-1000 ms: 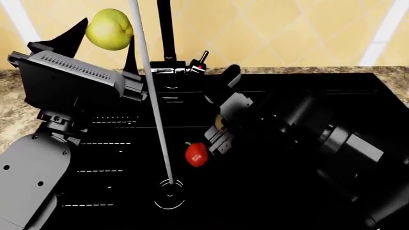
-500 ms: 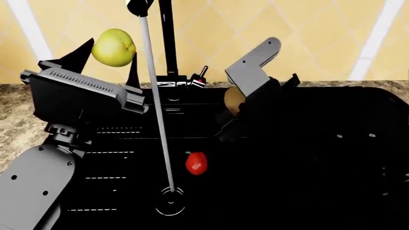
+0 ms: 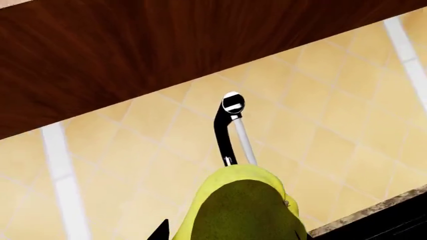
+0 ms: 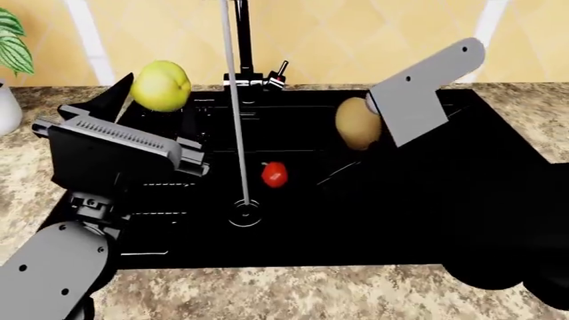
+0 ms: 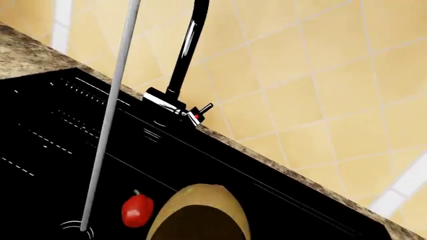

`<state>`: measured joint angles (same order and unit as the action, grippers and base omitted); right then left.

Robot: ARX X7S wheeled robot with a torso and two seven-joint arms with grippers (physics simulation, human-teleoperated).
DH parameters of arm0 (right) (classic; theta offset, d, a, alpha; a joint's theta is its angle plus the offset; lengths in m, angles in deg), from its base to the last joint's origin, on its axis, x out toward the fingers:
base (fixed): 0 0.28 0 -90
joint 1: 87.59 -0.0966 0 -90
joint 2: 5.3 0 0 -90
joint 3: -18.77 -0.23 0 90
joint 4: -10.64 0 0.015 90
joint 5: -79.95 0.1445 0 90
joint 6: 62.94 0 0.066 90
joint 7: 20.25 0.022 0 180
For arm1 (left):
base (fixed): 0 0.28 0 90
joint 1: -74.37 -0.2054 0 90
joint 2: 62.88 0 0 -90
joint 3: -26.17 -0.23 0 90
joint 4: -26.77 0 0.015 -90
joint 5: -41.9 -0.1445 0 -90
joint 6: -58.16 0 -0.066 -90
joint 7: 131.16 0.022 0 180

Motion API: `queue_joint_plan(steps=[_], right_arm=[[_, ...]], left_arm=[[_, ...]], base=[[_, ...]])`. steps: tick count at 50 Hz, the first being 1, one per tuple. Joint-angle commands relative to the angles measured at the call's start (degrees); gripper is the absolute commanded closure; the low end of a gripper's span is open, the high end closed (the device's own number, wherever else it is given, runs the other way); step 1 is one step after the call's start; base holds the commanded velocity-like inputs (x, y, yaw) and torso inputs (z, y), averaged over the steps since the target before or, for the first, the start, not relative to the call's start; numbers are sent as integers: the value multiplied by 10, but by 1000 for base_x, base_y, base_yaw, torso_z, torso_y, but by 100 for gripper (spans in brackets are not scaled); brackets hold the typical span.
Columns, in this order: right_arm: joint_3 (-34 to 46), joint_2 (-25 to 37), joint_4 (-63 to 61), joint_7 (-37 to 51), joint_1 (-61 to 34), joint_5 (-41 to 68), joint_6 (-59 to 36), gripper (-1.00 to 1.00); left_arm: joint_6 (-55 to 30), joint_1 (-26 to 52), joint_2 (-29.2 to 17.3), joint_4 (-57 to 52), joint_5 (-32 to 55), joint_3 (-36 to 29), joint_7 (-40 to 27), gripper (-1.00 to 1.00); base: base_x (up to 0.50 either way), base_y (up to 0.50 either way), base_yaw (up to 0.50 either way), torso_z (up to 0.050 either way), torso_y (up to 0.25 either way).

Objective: Pick the pears and kiwis from the sink and place them in one bowl. Place the bell pepper in the other bowl. Then turn off the sink faucet.

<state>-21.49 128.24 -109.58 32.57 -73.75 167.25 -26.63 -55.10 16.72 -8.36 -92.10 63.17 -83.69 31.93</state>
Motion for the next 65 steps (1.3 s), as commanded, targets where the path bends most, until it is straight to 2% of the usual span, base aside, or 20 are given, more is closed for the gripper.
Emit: queue_joint_plan(steps=[1, 2, 4, 6, 17, 35, 65], right_arm=[[-27, 21, -47, 15, 14, -5, 29, 100], [-28, 21, -48, 13, 17, -8, 32, 100], [-20, 31, -78, -20, 100, -120, 103, 100], [-12, 36, -83, -41, 150, -185, 150, 100], [0, 49, -109, -33, 234, -320, 235, 100], [-24, 68, -137, -15, 271, -331, 294, 100], [-35, 76, -150, -13, 280, -332, 314, 100]], left_arm=[[9, -14, -1, -11, -2, -2, -11, 100], [15, -17, 0, -11, -4, -3, -11, 100], [70, -54, 28, -18, -1, 25, -44, 100], [94, -73, 41, -19, -3, 35, -61, 100], [121, -104, 51, -42, -10, 51, -88, 100], [111, -123, 42, -83, -22, 45, -102, 100], [111, -127, 41, -103, 4, 47, -99, 100]], base=[[-500, 9, 0, 0, 0], [-500, 9, 0, 0, 0], [-500, 9, 0, 0, 0], [-500, 9, 0, 0, 0], [-152, 3, 0, 0, 0], [-31, -456, 0, 0, 0], [-10, -500, 0, 0, 0]])
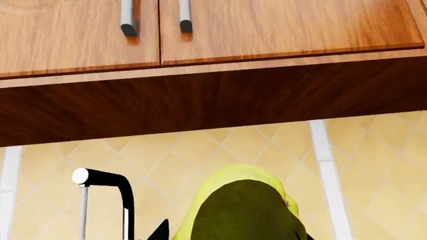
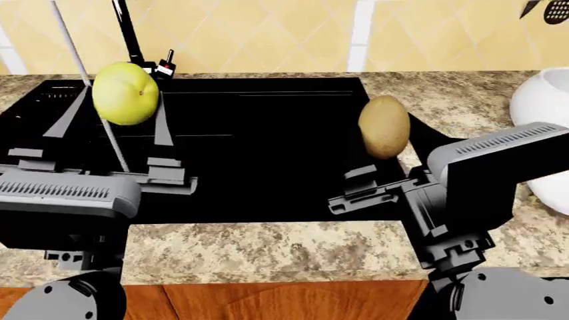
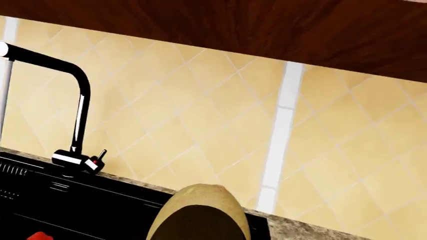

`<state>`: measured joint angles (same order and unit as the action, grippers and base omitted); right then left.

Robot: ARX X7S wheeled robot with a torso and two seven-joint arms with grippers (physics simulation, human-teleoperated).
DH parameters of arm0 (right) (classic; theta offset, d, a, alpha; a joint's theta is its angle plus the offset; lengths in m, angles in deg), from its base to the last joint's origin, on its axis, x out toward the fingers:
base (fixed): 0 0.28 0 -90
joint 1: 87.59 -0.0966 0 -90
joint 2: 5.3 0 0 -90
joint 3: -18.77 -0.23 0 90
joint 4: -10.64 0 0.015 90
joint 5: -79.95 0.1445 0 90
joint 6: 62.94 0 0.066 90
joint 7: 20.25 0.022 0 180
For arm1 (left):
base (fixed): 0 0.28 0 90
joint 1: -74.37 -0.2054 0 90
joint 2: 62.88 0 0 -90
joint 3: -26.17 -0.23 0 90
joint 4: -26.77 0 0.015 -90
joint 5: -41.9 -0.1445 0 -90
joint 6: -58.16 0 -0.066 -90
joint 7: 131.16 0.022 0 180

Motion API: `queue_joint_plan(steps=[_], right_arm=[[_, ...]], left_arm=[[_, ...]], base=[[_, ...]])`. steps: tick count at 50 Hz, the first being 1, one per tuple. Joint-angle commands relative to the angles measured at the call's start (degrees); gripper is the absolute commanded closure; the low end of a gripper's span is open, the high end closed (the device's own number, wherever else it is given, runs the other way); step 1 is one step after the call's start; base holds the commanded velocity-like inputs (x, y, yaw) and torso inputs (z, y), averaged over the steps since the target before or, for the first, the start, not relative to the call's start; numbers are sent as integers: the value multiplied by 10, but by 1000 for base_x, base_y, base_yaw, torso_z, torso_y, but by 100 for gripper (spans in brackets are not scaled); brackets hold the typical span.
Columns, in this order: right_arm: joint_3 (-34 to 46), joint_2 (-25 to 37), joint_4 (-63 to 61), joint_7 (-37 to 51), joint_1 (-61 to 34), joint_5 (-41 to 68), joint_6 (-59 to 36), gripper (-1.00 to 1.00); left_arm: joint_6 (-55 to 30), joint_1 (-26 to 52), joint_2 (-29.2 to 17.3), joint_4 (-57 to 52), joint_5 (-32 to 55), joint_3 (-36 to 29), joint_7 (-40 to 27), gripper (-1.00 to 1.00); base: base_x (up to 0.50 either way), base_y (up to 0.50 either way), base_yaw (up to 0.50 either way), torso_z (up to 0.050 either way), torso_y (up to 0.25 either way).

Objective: Pick the pears and kiwis from the sink and place them in one bowl. Place the bell pepper in the other bowl. Then turn off the sink faucet.

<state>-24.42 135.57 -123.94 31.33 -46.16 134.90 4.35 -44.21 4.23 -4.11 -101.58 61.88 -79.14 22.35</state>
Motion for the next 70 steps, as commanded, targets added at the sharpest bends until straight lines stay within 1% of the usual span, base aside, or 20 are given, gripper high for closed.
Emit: queue_joint_plan(steps=[1, 44, 58, 70], right_arm=[[-6, 3, -7, 0, 4, -8, 4, 100], [-21, 13, -16, 1, 19, -6, 31, 100], [-21, 14, -21, 16, 15, -7, 20, 100], [-22, 11, -18, 17, 12, 1, 17, 100]], left_arm=[[3, -2, -1, -8, 17, 2, -3, 100], [1, 1, -3, -8, 25, -1, -3, 100], [0, -1, -5, -13, 29, 1, -6, 100], [0, 0, -6, -13, 31, 2, -6, 100]], base=[[-10, -500, 0, 0, 0], [13, -500, 0, 0, 0], [113, -502, 0, 0, 0], [-5, -500, 0, 0, 0]])
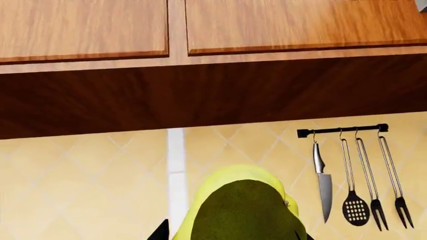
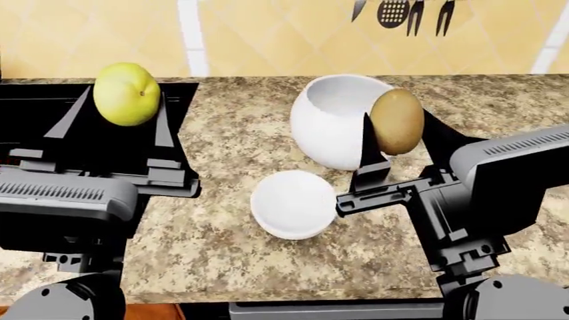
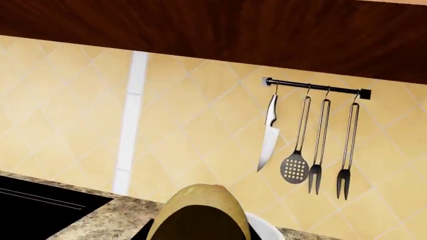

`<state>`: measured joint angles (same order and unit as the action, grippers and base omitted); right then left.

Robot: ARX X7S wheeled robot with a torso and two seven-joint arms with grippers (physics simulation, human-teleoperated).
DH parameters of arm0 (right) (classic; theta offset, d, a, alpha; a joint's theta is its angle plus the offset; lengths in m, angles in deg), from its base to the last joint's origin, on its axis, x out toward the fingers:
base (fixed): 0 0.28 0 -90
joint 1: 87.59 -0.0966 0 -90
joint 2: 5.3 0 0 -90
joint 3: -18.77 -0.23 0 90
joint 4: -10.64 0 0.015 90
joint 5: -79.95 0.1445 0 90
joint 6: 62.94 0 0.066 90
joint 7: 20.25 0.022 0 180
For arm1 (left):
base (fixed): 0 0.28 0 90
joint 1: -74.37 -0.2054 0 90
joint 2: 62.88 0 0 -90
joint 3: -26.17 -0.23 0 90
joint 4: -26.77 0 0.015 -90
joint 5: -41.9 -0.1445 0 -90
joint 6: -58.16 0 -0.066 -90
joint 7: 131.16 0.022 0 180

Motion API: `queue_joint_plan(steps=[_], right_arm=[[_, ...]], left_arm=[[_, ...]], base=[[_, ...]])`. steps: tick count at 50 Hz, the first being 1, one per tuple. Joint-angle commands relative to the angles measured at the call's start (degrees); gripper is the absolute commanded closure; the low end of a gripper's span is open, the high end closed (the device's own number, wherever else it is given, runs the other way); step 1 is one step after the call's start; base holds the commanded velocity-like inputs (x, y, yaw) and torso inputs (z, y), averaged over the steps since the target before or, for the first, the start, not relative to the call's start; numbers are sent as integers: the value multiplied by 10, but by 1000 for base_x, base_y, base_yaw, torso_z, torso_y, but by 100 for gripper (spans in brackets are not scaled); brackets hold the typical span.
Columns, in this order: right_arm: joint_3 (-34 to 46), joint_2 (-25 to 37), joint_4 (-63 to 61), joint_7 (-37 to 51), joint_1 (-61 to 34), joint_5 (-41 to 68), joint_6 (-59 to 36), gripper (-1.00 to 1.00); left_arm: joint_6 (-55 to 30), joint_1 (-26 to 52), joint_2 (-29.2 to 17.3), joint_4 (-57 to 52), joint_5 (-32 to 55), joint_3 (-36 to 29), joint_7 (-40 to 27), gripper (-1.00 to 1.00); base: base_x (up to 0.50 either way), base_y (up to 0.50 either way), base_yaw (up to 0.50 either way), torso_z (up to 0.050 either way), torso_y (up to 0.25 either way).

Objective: Pick the pears and kiwis from the sink and place them in one bowl. Place the bell pepper in the other bowl. Then turn off the sink faucet.

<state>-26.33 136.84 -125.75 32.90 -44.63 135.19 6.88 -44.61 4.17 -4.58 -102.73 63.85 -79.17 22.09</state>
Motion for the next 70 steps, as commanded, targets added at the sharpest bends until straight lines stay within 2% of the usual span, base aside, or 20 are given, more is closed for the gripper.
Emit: queue_joint_plan(steps=[1, 18, 31, 35, 42, 47, 51, 54, 58, 70], right_arm=[[-3, -2, 0, 1, -3, -1, -8, 100], [-6, 3, -4, 0, 2, -4, 0, 100], [-6, 2, 3, -6, 9, -14, 9, 100], [-6, 0, 5, -7, 6, -9, 6, 100], [-16, 16, -9, -3, 15, -7, 20, 100], [-17, 18, -15, -3, 17, -6, 22, 100], [-19, 21, -16, -3, 19, -4, 25, 100], [-20, 23, -18, -3, 20, -3, 27, 100], [-23, 26, -18, -1, 23, -1, 31, 100], [-23, 26, -15, -2, 23, 1, 30, 100]], left_arm=[[4, 1, -2, -2, 11, 3, -4, 100], [4, 1, -2, -1, 9, 0, -5, 100], [-27, 19, 5, 1, 34, 9, -23, 100], [-126, 80, 3, -20, 66, 2, -49, 100], [-356, 279, 21, -11, 198, -6, -84, 100], [-458, 380, 60, 48, 308, 16, -87, 100], [-507, 434, 97, 132, 388, 40, -80, 100], [-528, 463, 119, 181, 413, 40, -76, 100], [-536, 491, 139, 236, 415, 27, -66, 100], [-557, 508, 168, 304, 442, 16, -59, 100]], base=[[-10, -500, 0, 0, 0], [4, -500, 0, 0, 0], [281, -340, 0, 0, 1], [0, 0, 0, 0, 0], [0, 0, 0, 0, 0], [0, 0, 0, 0, 0], [0, 0, 0, 0, 0], [0, 0, 0, 0, 0], [0, 0, 0, 0, 0], [0, 0, 0, 0, 0]])
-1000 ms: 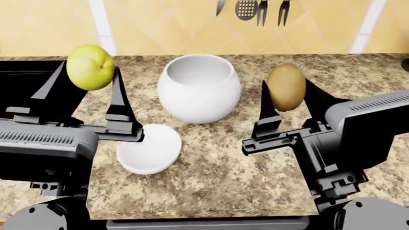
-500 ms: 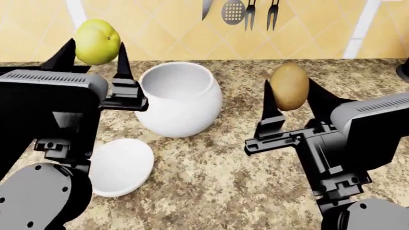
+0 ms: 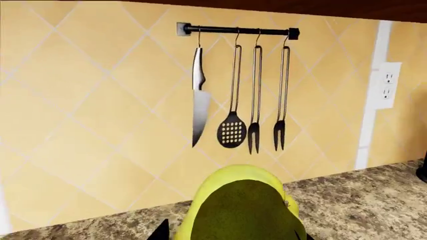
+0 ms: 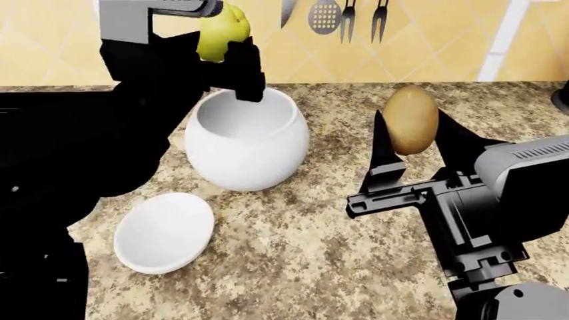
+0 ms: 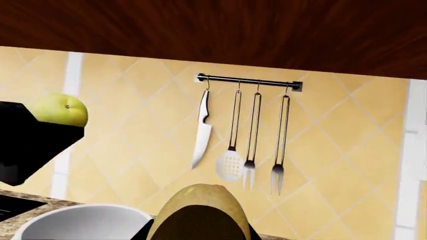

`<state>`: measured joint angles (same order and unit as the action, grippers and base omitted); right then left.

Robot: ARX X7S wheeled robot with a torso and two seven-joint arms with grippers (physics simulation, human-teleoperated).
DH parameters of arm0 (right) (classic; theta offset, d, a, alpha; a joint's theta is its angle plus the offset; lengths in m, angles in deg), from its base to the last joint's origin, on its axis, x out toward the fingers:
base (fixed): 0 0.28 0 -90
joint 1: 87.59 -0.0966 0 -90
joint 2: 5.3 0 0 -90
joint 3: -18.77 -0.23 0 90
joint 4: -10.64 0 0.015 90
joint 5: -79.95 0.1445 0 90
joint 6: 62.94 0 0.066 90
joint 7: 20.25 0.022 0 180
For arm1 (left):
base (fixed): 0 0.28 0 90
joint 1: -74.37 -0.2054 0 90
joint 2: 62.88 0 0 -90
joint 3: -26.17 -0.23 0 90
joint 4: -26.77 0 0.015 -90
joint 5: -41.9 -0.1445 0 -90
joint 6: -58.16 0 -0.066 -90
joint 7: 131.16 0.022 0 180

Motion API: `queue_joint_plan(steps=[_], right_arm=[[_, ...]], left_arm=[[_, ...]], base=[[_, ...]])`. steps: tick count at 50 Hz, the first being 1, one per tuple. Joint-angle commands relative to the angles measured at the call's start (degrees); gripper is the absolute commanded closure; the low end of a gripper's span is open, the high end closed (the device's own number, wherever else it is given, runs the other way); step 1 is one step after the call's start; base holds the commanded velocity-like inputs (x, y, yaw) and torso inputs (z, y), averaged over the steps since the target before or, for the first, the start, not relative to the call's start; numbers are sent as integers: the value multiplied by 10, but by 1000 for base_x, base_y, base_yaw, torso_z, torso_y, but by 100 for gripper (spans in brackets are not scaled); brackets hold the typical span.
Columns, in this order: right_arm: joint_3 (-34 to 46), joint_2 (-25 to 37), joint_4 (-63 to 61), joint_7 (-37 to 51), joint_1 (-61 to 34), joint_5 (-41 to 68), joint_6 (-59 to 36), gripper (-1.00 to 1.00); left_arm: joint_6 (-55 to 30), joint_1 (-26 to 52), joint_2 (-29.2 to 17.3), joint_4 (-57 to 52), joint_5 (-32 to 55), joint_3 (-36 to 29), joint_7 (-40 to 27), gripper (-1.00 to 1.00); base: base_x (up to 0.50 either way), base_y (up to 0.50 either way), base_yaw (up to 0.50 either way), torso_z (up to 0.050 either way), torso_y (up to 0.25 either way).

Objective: Pick the pears and kiwis from the sink and place them in one bowl. Place the bell pepper in the other bowl. Then turn off the sink faucet.

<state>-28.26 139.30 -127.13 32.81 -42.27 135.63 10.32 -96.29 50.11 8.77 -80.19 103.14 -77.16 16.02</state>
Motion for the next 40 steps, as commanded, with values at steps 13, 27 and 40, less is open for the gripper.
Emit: queue_joint_plan(steps=[13, 27, 40], right_arm=[[-7, 5, -4, 3, -1, 1, -4, 100], [-6, 3, 3, 0, 5, -3, 0, 100], [-7, 5, 2, 0, 7, -3, 1, 100]], left_arm=[[-18, 57, 52, 138, 22, -24, 12, 100], [-8, 38, 48, 162, -1, -45, 5, 100], [22, 36, 51, 204, -32, -67, 23, 100]], base=[[0, 0, 0, 0, 1], [0, 0, 0, 0, 0], [0, 0, 0, 0, 1]])
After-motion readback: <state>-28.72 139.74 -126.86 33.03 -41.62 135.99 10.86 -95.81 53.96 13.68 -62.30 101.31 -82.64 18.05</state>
